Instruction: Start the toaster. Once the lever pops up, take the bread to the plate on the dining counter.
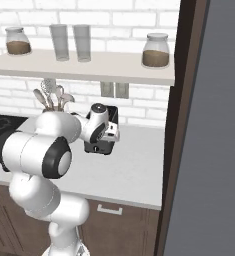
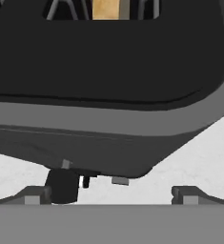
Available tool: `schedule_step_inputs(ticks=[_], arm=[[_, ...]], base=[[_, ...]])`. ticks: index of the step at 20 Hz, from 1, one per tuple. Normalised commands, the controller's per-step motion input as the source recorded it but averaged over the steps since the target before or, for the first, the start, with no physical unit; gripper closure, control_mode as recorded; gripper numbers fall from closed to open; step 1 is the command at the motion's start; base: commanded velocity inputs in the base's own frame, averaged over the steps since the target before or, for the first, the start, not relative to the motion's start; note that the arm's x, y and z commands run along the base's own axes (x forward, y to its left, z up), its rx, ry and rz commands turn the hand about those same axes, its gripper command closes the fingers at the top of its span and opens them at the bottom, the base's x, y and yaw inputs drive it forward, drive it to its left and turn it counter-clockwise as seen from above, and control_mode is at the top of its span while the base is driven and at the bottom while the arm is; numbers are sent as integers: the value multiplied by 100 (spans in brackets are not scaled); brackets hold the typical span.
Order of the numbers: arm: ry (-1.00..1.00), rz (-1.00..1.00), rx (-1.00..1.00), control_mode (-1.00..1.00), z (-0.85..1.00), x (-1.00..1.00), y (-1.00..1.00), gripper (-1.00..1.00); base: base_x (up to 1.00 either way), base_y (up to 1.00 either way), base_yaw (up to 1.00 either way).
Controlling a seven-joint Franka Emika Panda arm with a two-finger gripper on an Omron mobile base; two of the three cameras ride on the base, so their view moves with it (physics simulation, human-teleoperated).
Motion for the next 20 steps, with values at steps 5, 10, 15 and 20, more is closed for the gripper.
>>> schedule_step_inputs(ticks=[5, 10, 15, 20], arm=[[-2, 0, 0, -100, 0, -21, -13, -100], [-7, 0, 0, -100, 21, -20, -7, -100], [-9, 0, 0, -100, 39, -9, -1, -100], [-14, 0, 0, -100, 48, -14, -2, -100]], base=[[0, 0, 0], [0, 0, 0], [0, 0, 0], [0, 0, 0]])
